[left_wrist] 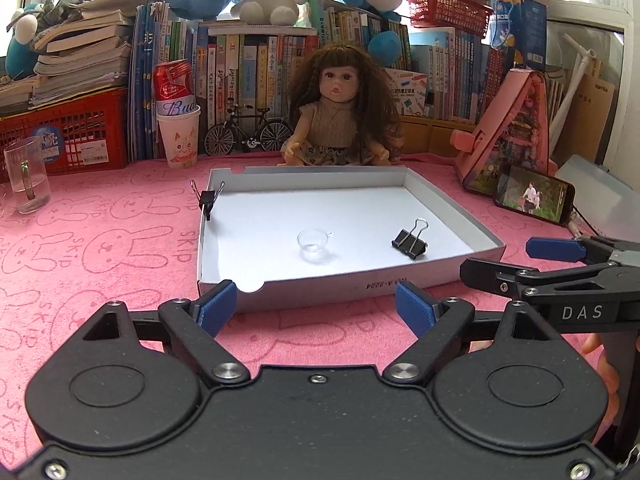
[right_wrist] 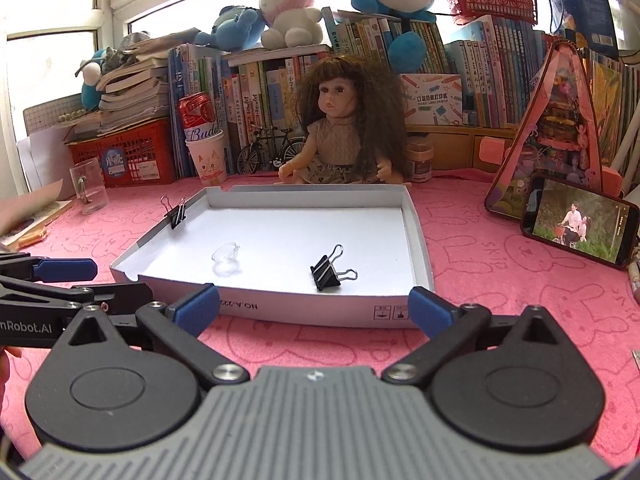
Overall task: Organize rigid objects
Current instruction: 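Withdraw both open tools from the box back toward the remaining objects, then grasp the black round disc with the left tool while the right tool grasps the blue hair clip, then carry the black disc and blue hair clip with both tools into the box, then open the left tool to release the disc while the right tool releases the hair clip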
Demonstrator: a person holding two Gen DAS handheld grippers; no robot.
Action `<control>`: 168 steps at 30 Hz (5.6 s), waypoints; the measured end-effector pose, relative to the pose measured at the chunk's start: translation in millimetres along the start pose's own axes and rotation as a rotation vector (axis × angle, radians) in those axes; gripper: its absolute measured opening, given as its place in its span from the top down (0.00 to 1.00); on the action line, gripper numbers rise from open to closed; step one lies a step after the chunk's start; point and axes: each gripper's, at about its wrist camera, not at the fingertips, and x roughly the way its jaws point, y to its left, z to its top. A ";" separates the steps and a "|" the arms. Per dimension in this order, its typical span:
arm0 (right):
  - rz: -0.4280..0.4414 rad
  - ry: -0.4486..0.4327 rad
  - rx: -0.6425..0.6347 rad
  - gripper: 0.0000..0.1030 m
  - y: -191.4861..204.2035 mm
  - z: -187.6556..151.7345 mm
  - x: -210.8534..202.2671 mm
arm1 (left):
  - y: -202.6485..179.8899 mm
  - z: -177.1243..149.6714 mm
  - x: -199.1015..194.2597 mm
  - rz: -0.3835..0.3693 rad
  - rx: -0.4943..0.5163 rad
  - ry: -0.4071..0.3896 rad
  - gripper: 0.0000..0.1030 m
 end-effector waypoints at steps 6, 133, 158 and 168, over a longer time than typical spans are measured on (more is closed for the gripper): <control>-0.005 -0.007 -0.017 0.00 0.9 -11.4 -5.8 | -0.2 -15.2 -5.5 -0.010 0.011 0.006 0.16; -0.084 0.080 0.086 0.58 -28.3 21.3 95.1 | 27.1 33.2 118.1 0.113 -0.066 0.066 0.71; -0.039 0.092 0.143 0.33 -35.1 26.3 90.1 | 17.9 36.8 103.9 0.082 -0.037 0.036 0.35; -0.017 0.071 0.075 0.27 -27.9 18.5 63.4 | 20.0 30.2 70.9 0.046 -0.052 0.011 0.25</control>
